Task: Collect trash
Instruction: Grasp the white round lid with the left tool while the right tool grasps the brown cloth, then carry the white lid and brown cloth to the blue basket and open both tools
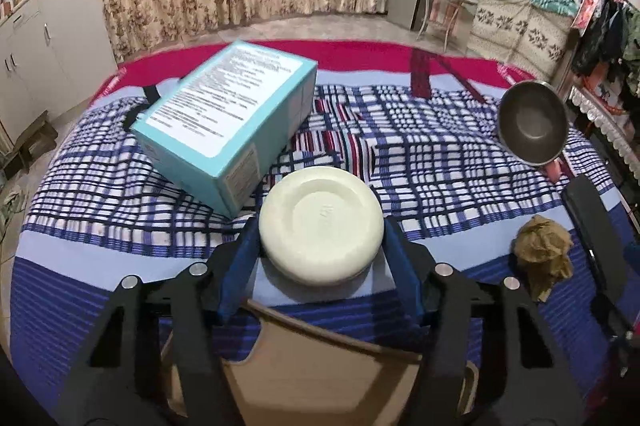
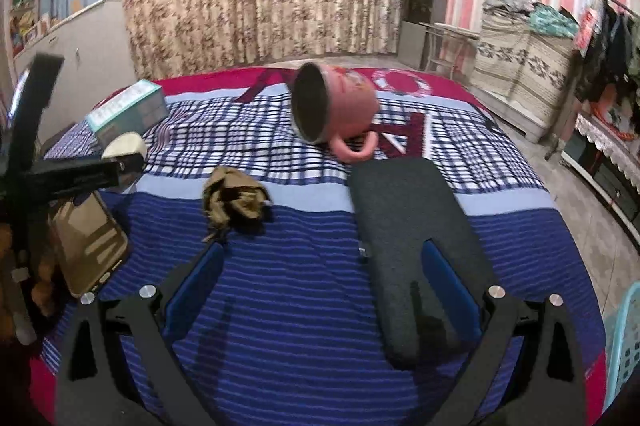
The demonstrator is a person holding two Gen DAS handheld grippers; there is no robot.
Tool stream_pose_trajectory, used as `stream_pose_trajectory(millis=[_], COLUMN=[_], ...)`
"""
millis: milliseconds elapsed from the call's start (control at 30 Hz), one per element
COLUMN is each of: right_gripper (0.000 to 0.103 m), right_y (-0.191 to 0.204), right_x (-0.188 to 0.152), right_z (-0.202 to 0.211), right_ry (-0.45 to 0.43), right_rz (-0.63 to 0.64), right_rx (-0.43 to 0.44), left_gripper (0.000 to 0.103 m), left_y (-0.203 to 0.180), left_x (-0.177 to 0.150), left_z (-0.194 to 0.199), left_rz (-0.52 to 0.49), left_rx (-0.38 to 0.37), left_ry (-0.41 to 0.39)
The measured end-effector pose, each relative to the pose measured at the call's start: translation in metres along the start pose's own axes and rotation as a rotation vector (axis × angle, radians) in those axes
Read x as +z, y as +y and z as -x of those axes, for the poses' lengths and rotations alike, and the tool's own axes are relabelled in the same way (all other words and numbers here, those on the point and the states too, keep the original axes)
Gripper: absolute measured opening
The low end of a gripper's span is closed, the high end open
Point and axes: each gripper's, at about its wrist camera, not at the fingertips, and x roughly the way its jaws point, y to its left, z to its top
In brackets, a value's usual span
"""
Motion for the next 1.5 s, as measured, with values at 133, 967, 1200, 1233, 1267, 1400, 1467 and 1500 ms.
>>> stream_pose_trajectory(millis=[133,967,1200,1233,1267,1400,1467,1500], right_gripper=[0.097,0.04,0.04,0.04,0.04,0.04,0.04,0.04], right_y=[0.013,-0.075,-0.146,-0.155,-0.169,-0.208,-0.225,-0.234], right_x=[0.007,0.005,-0.027,-0.032,-0.038,-0.055,-0.064,-0.068], right_z=[-0.009,0.118,0.202,0.208,0.216,0.234,0.242,0.245], right_ry=[0.001,-0.213,-0.317,-0.323,-0.331,-0.336,-0.334,-0.334], right_rz=[0.031,-0.107,-0.213,-0.228,-0.252,-0.296,-0.32,-0.333], right_rx=[0.02,-0.055,-0.266,-0.295,-0.327,-0.414,-0.459,-0.473], left_gripper=[0.061,0.061,0.061,0.061,0.061,0.061,0.061,0.061], left_y=[-0.002,-0.008,-0.085,-0.1,-0.114,-0.172,-0.201,-0.214], left_x=[-0.018,-0.041,-0.025,-0.024,-0.024,-0.026,-0.028,-0.03], left_z=[0.04,0.076,0.132,0.137,0.139,0.145,0.147,0.148], left_rz=[-0.033,-0.057,-0.131,-0.151,-0.17,-0.228,-0.254,-0.268], left_rx=[0.04,0.072,-0.103,-0.13,-0.152,-0.253,-0.301,-0.317], left_ry=[-0.1,-0.213,-0.304,-0.314,-0.318,-0.297,-0.288,-0.286])
